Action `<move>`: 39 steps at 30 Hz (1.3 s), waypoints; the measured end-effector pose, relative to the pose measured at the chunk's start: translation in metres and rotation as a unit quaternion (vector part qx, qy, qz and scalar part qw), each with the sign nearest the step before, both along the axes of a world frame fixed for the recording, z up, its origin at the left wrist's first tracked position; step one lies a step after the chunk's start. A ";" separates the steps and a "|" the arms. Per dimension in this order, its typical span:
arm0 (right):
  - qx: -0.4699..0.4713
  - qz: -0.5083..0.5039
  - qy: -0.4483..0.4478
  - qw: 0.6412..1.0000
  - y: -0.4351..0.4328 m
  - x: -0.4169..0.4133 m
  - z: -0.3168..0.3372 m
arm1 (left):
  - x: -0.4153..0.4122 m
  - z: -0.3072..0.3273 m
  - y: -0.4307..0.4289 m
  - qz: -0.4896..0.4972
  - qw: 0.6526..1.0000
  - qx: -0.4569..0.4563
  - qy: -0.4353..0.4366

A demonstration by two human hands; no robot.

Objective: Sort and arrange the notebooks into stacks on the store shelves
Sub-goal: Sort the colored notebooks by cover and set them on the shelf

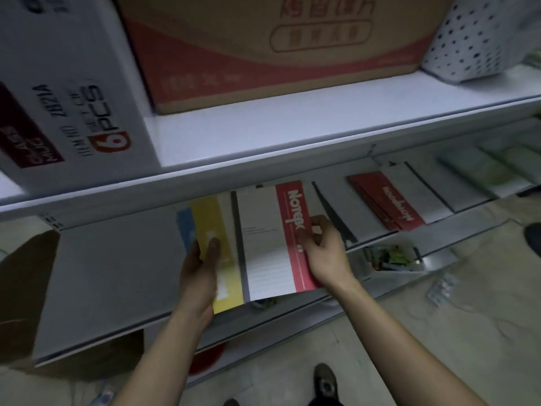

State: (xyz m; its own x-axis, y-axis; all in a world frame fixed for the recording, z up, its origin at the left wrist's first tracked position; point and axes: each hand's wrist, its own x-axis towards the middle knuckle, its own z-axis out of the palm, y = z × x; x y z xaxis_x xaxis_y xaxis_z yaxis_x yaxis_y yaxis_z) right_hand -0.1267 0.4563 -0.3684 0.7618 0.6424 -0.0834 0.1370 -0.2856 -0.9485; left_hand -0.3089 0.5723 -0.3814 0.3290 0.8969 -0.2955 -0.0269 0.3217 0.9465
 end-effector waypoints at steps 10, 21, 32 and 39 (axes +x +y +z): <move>0.091 -0.075 0.172 0.978 -0.090 0.156 0.006 | 0.144 -0.005 -0.064 -0.035 0.999 0.020 0.006; 0.047 -0.079 0.160 0.983 -0.143 0.234 0.006 | 0.288 0.000 -0.154 0.001 0.999 0.039 0.010; -0.144 0.270 -0.404 0.862 -0.130 0.378 0.053 | 0.299 0.008 -0.144 -0.131 0.987 0.069 0.065; -0.118 0.067 -0.136 0.981 -0.147 0.404 0.010 | 0.289 0.006 -0.122 0.047 0.994 0.052 0.081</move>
State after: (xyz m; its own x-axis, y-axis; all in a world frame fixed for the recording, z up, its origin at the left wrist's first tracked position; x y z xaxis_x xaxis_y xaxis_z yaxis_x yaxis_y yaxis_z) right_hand 0.2771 0.3093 -0.3587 0.6867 0.7255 -0.0462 0.4278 -0.4546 -0.7812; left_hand -0.0197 0.4499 -0.3752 0.1970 0.9502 -0.2413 0.1033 0.2246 0.9690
